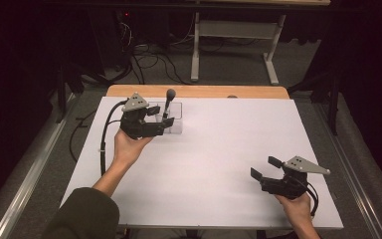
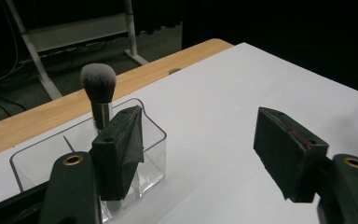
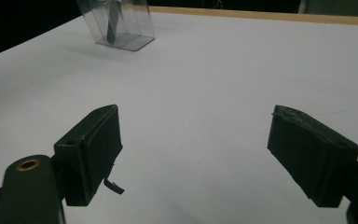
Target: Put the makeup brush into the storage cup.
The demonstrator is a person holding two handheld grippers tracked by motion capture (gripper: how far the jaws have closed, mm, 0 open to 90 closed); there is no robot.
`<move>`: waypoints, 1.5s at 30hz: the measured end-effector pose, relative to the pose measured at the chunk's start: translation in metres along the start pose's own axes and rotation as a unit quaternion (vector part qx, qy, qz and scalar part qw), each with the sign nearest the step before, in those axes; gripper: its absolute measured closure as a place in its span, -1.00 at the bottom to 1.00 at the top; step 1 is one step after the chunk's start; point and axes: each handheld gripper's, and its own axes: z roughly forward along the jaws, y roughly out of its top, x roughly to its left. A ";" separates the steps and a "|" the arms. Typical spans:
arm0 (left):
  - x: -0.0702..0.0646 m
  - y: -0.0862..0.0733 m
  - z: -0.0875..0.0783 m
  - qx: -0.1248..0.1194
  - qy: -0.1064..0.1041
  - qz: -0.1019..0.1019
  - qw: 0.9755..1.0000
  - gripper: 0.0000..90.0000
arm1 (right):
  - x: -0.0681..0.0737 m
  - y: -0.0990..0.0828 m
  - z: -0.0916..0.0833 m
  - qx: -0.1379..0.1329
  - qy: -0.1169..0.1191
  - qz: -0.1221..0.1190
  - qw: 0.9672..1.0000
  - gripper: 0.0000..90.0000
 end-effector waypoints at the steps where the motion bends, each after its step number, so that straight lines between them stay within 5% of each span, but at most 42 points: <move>1: 0.000 0.000 -0.001 -0.001 0.000 0.000 1.000 -0.27 | 0.000 0.000 0.000 0.000 0.000 0.000 1.000 -0.58; 45: -0.011 -0.012 -0.036 0.001 -0.009 0.000 1.000 -0.27 | 0.001 0.000 0.002 0.005 0.000 0.001 1.000 -0.58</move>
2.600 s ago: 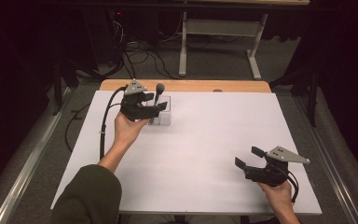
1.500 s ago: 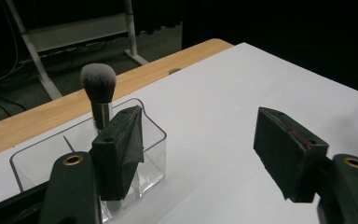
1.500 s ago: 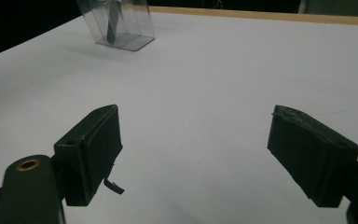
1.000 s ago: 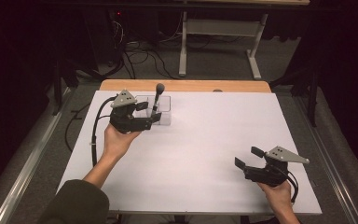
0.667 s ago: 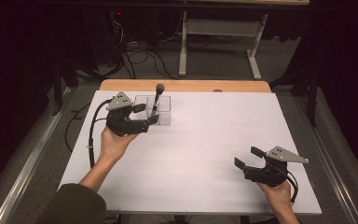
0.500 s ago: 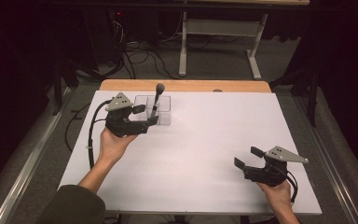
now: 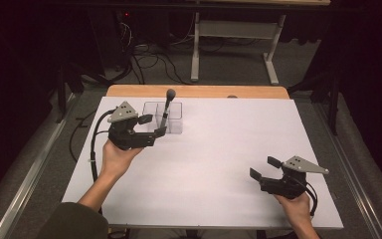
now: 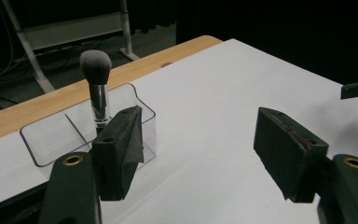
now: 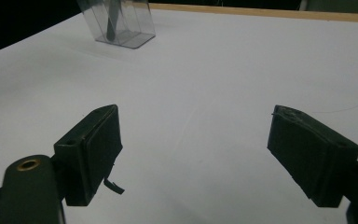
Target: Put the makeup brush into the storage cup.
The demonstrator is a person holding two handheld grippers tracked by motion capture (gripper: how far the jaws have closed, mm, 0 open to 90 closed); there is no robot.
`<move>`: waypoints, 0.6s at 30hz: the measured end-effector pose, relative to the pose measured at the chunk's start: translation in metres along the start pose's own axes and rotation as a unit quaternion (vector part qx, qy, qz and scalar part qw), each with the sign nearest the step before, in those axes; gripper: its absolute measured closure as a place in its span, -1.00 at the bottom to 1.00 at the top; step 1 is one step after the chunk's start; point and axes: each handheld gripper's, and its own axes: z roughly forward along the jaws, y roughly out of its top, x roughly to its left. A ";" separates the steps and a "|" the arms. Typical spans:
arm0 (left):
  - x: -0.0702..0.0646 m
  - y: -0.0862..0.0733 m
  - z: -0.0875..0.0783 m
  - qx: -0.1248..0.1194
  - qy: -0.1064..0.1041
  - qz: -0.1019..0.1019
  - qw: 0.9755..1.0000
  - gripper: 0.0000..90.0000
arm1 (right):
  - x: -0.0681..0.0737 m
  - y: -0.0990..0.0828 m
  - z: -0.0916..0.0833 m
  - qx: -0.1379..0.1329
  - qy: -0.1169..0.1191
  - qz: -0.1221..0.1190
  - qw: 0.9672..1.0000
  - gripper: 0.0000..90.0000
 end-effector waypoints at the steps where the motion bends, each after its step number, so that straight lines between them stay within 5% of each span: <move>1: 0.000 0.000 -0.001 0.001 0.000 0.000 1.000 -0.27 | 0.000 0.000 0.000 0.000 0.001 -0.001 1.000 -0.58; 18: -0.005 -0.004 -0.015 -0.002 0.009 0.003 1.000 -0.28 | 0.000 0.000 0.000 0.000 0.002 0.000 1.000 -0.58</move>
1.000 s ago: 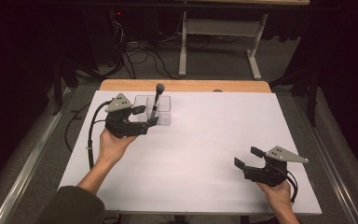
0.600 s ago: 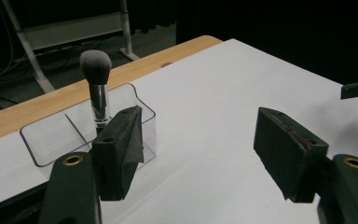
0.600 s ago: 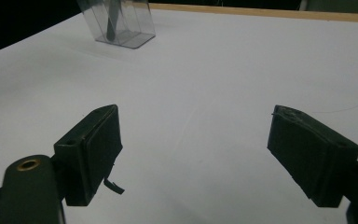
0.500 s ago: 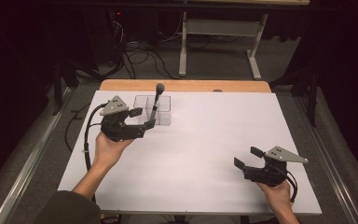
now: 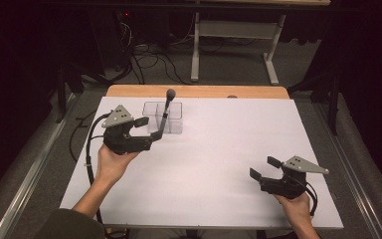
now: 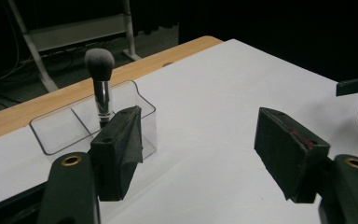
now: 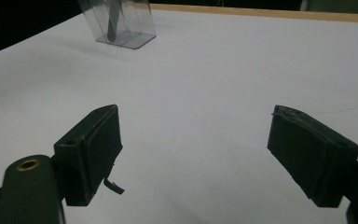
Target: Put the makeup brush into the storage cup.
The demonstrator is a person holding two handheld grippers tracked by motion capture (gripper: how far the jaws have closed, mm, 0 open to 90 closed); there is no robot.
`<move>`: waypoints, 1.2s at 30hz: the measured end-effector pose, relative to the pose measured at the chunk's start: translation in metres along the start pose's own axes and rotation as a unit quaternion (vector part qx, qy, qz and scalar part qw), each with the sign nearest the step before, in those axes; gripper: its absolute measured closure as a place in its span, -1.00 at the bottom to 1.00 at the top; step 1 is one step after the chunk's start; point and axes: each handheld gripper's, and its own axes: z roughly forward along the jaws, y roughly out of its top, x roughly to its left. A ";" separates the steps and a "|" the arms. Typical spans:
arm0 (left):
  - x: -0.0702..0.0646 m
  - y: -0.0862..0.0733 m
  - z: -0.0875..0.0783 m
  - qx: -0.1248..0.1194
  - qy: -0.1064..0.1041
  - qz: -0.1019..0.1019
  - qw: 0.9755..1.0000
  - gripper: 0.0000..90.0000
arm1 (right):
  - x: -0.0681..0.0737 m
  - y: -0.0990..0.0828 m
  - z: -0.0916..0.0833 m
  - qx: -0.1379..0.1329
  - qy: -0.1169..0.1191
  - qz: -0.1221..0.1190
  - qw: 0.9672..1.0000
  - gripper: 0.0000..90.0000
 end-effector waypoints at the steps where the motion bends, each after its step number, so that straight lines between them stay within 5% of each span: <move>1: 0.000 -0.001 -0.001 0.000 0.002 -0.001 1.000 -0.29 | 0.000 0.000 0.000 -0.001 0.000 0.000 1.000 -0.58; 15: 0.004 -0.012 -0.011 0.002 0.005 -0.017 1.000 -0.29 | 0.000 0.000 0.000 0.000 0.000 0.002 1.000 -0.58; 36: 0.005 -0.030 -0.016 0.009 0.003 -0.008 1.000 -0.32 | 0.000 0.000 0.000 0.000 -0.001 0.001 1.000 -0.58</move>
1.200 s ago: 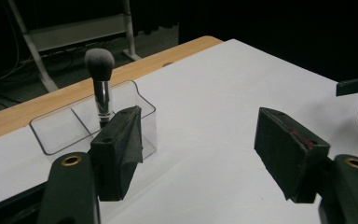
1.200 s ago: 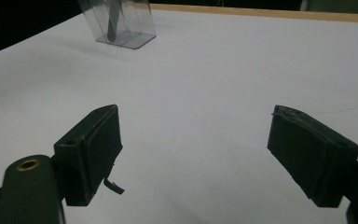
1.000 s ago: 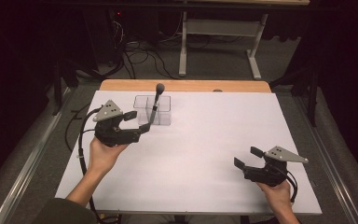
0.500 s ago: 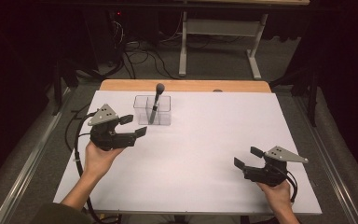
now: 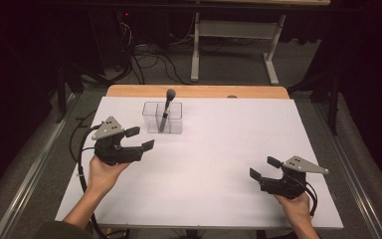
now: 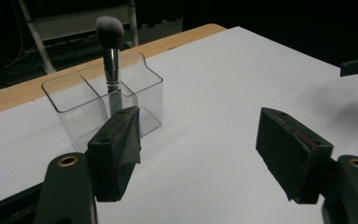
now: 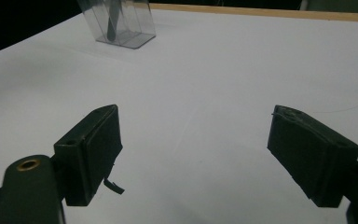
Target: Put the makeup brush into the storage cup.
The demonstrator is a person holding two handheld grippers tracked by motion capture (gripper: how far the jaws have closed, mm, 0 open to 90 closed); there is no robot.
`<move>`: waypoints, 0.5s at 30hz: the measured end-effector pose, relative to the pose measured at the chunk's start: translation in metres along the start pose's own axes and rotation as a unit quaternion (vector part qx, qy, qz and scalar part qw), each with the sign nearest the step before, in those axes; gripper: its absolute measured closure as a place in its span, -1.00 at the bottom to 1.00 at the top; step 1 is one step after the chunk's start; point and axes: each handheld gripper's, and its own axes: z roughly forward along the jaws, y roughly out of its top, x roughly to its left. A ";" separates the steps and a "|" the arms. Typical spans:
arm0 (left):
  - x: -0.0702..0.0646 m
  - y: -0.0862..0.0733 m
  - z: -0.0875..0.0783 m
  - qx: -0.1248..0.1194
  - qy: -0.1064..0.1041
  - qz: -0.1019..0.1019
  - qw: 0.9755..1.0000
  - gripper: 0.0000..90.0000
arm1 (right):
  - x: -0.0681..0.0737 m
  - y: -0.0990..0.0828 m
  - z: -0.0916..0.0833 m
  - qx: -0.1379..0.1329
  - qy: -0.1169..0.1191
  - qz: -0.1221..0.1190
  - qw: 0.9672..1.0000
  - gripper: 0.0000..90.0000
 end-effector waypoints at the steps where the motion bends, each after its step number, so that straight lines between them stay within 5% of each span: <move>1: 0.000 -0.001 0.000 -0.002 0.000 -0.002 1.000 -0.32 | 0.000 0.000 0.000 0.000 0.000 -0.001 1.000 -0.58; 15: 0.001 -0.016 0.000 -0.007 -0.001 -0.009 1.000 -0.33 | 0.000 0.000 0.000 0.001 0.000 0.001 1.000 -0.58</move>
